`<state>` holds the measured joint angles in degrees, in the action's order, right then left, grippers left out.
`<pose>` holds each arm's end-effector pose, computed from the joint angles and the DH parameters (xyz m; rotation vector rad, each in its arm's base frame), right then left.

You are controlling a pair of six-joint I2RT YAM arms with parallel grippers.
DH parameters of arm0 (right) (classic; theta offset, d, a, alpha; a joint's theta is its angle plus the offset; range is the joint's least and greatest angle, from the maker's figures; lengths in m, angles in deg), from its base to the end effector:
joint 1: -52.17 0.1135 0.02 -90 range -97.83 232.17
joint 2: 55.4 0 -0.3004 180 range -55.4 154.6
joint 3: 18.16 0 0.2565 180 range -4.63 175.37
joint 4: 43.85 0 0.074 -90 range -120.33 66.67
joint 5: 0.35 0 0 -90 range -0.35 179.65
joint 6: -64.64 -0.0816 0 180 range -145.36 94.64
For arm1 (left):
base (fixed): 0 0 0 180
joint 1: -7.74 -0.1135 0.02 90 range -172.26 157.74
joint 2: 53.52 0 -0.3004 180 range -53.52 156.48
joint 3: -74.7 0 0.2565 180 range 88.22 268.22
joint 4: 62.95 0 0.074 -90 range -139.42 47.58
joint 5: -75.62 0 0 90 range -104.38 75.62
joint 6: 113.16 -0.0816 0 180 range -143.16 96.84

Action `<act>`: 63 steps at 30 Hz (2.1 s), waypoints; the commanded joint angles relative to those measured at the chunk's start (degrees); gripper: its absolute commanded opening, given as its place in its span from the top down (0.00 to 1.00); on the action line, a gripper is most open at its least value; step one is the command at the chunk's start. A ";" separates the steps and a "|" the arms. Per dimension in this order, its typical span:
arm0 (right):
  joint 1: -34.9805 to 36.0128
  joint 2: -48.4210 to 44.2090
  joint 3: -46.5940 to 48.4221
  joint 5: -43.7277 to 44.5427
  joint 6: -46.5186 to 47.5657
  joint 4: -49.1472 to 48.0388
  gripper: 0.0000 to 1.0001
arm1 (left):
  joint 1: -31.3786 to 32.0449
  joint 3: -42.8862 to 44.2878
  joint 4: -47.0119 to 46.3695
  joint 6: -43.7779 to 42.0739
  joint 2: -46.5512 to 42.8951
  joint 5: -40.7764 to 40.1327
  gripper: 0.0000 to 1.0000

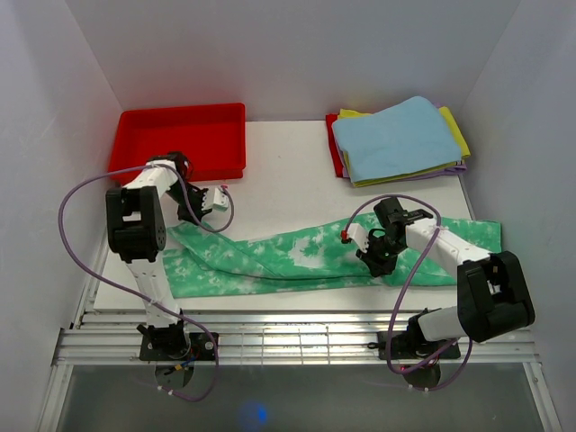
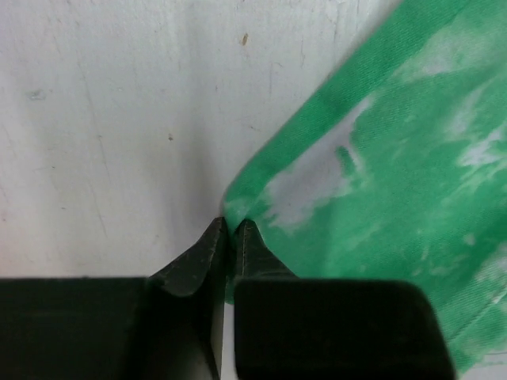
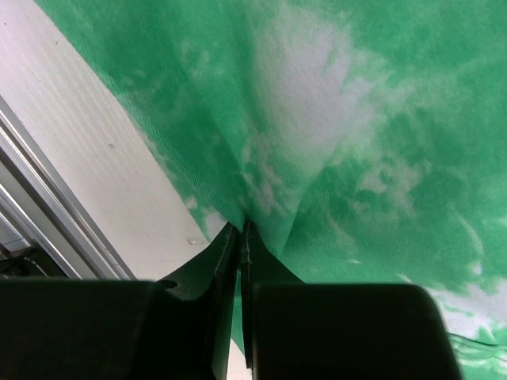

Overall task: Fold and stack the trousers
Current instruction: Fold the trousers

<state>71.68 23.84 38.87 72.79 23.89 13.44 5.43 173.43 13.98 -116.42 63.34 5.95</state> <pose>0.2080 0.0988 0.1621 -1.6531 2.3468 0.3435 0.3870 -0.0128 0.1517 2.0546 2.0531 -0.4450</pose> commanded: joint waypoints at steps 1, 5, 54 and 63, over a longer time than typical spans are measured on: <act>-0.43 0.47 3.24 0.43 -1.61 1.58 0.92 | -0.15 -4.44 -0.20 0.87 -0.22 -3.73 0.93; -1.92 0.39 8.16 0.17 -4.34 1.50 0.92 | -1.38 0.80 1.03 3.41 -5.05 -2.24 1.00; -5.71 -3.31 1.50 -5.82 1.72 3.69 0.92 | -44.09 -45.39 -12.34 -3.42 -51.90 27.76 1.00; -4.39 0.91 2.81 -3.53 1.81 4.66 0.92 | -45.77 -50.57 -6.44 -13.09 -50.77 18.17 1.00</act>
<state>67.06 23.69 40.69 66.60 25.46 14.77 -39.97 123.49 4.58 -123.48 12.48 27.57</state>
